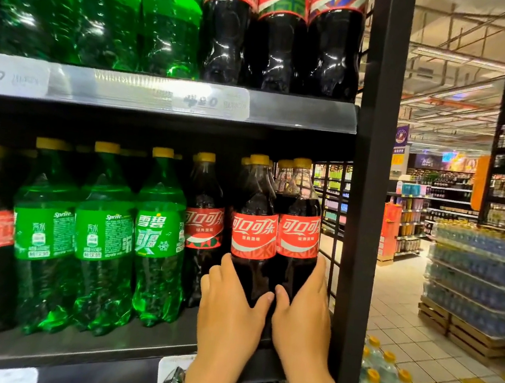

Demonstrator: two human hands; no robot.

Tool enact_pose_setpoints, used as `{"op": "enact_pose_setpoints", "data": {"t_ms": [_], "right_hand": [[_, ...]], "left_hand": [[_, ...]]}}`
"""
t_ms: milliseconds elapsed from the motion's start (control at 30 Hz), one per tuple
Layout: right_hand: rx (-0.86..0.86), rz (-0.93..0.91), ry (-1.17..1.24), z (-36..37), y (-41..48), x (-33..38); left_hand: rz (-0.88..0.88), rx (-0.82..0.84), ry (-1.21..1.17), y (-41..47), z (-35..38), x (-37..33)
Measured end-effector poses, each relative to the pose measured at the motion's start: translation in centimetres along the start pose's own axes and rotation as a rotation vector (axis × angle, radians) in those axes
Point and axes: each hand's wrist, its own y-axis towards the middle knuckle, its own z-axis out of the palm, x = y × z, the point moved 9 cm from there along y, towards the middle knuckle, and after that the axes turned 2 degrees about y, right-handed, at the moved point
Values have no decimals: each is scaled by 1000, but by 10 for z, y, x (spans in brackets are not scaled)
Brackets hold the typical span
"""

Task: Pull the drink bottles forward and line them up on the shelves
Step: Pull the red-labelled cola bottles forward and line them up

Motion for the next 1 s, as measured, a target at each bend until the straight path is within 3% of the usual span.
{"op": "enact_pose_setpoints", "data": {"t_ms": [100, 167, 300, 400, 467, 567, 800, 1000], "right_hand": [[29, -33, -33, -5, -13, 11], [-3, -190, -127, -14, -25, 36], [-31, -632, -32, -36, -23, 127], [109, -782, -128, -17, 6, 192], [159, -784, -269, 7, 31, 221], [338, -671, -414, 54, 70, 246], [351, -616, -635, 89, 117, 246], [399, -563, -539, 79, 117, 241]], "left_hand": [[9, 45, 0, -4, -10, -7], [96, 20, 43, -7, -31, -16], [451, -310, 180, 4, -128, -39], [486, -396, 426, 46, -183, -38], [399, -311, 633, 81, -194, -33], [334, -160, 763, 118, -190, -24], [422, -22, 746, 158, -173, -27], [402, -30, 649, 162, -174, -27]]}}
